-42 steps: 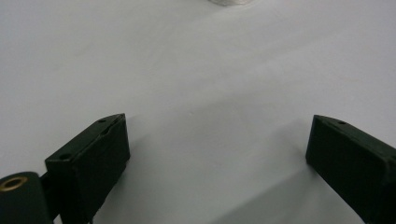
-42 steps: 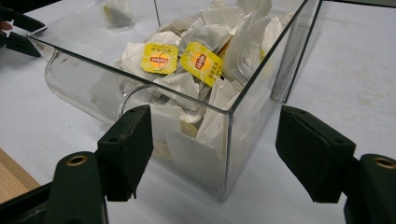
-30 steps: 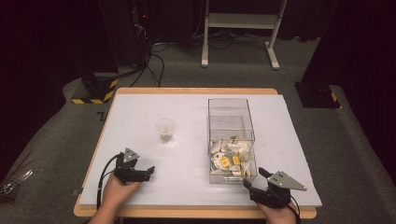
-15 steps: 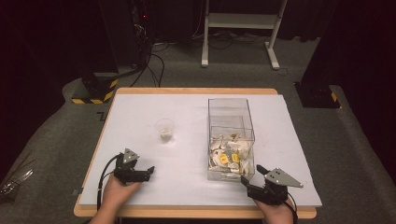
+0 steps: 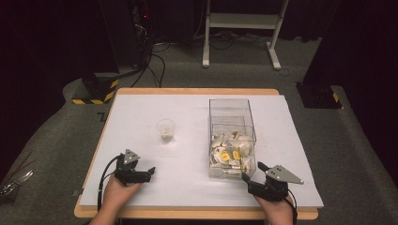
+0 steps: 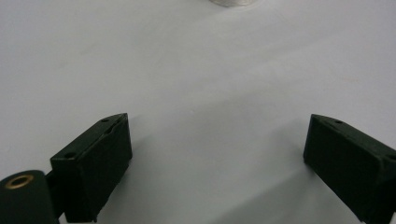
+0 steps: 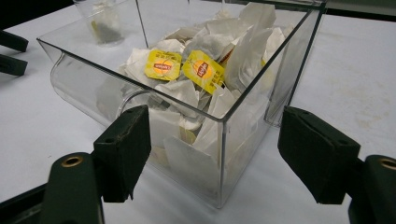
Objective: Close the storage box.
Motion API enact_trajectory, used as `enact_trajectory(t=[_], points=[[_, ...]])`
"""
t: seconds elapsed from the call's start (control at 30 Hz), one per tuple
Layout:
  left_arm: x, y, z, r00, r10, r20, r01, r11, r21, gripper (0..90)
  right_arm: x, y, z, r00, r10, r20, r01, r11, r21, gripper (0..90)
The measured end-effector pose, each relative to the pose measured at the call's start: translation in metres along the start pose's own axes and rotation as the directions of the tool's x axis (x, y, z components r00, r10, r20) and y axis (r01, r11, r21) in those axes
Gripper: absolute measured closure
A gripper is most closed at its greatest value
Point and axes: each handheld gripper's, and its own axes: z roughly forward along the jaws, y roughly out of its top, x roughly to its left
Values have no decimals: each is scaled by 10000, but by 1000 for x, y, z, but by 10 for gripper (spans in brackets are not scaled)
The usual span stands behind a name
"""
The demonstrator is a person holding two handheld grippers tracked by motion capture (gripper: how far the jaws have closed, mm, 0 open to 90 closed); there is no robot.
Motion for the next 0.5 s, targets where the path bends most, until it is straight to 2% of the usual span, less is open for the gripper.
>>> enact_trajectory(t=[0.37,0.5], points=[[0,0,0,10000,-66,18,66,10000,-6,83,-4,4,6,9996,22,292,-23,10000,61,243],[0,0,0,10000,-65,21,65,10000,-3,82,-6,7,11,9985,80,550,-88,9999,146,225]])
